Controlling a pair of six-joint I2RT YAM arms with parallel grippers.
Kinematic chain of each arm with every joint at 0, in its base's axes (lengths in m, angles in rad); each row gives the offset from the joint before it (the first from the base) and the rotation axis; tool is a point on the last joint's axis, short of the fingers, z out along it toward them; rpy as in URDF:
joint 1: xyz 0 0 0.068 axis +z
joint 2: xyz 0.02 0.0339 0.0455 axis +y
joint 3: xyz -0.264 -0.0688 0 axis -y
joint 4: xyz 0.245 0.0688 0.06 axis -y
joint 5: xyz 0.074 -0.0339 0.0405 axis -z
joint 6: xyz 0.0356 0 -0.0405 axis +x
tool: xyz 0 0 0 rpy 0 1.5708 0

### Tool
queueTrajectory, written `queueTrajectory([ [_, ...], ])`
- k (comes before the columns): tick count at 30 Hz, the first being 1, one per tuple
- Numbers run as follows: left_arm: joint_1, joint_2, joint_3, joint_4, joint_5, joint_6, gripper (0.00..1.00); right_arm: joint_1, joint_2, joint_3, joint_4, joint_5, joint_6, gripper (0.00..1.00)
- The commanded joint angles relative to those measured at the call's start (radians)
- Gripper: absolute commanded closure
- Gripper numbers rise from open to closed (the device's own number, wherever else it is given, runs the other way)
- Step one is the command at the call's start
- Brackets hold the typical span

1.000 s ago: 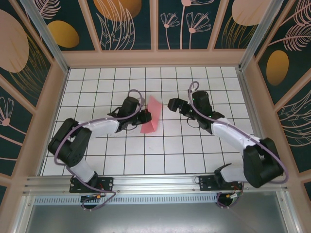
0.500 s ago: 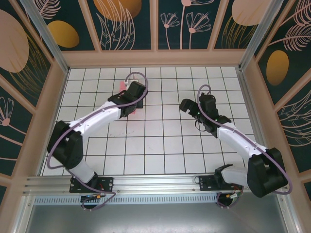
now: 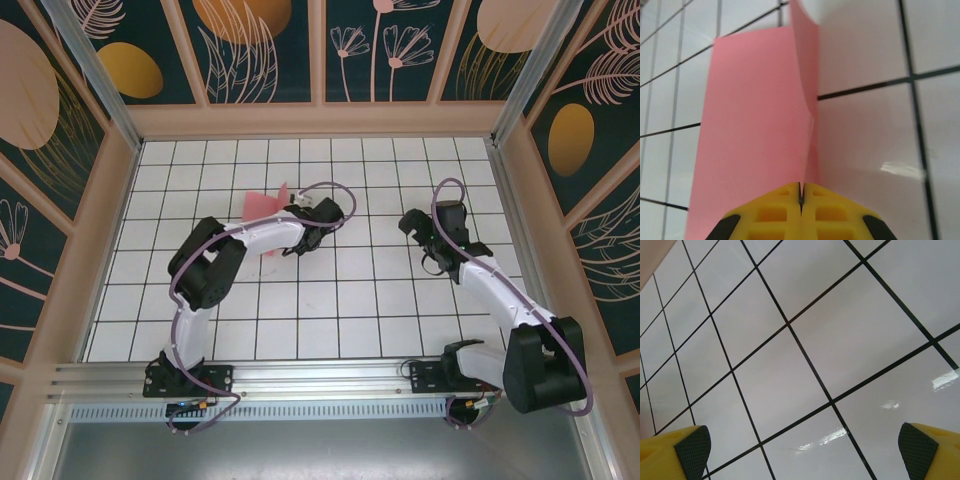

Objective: Fold a paper plane with a square sheet of paper (pick it up from the middle)
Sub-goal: Turn over the paper at the center of the table.

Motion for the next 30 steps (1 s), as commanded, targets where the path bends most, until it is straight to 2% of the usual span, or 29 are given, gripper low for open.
queueTrajectory([
  [1,-0.032,0.046,0.039,0.024,0.055,-0.020,0.96,-0.010,-0.019,-0.012,-0.030,-0.023,0.019,0.01],
  [9,-0.064,0.086,0.046,0.062,0.150,-0.044,0.90,-0.013,-0.003,-0.009,-0.033,-0.031,0.024,0.01],
  [15,-0.065,0.055,0.026,0.095,0.269,-0.062,0.76,-0.017,0.005,-0.004,-0.033,-0.037,0.027,0.01],
  [20,-0.066,-0.088,-0.006,0.152,0.454,-0.076,0.60,-0.020,0.009,0.009,-0.033,-0.036,0.022,0.01],
  [25,-0.065,-0.285,-0.093,0.308,0.661,-0.079,0.43,-0.020,0.028,0.028,-0.024,-0.085,0.017,0.01],
  [30,-0.040,-0.449,-0.192,0.413,0.664,-0.100,0.25,-0.008,0.057,0.046,0.027,-0.173,0.000,0.07],
])
